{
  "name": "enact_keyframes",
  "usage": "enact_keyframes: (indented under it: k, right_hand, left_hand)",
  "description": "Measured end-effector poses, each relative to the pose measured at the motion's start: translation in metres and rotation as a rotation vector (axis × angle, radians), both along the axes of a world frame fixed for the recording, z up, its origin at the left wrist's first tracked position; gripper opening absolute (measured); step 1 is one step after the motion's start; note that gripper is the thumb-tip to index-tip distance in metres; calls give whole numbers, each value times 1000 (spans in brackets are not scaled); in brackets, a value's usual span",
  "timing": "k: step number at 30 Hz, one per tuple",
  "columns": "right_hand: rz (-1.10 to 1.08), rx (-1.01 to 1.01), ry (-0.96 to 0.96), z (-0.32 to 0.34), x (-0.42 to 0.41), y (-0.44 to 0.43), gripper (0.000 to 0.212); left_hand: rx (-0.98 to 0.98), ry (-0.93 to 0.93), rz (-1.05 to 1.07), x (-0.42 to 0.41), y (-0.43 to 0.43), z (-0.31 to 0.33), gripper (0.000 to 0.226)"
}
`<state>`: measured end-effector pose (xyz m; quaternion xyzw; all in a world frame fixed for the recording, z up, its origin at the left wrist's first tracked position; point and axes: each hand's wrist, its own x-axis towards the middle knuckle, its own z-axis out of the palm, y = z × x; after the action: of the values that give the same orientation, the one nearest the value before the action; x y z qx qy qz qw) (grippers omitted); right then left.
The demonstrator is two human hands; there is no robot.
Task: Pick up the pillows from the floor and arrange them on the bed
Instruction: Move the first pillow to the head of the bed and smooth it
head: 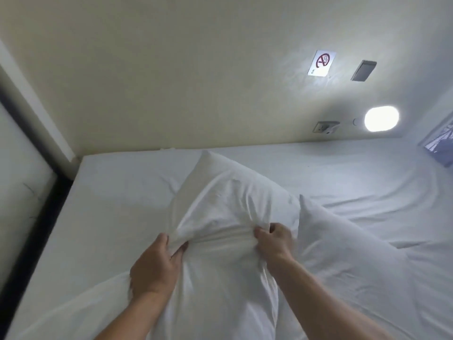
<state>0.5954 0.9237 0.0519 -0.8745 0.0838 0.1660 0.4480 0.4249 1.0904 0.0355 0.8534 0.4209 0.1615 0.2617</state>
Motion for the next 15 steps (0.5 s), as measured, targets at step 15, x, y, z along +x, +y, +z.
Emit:
enact_keyframes:
  k: [15]
  right_hand:
    - [558, -184, 184, 6, -61, 125, 56]
  left_hand:
    - [-189, 434, -88, -89, 117, -11, 68]
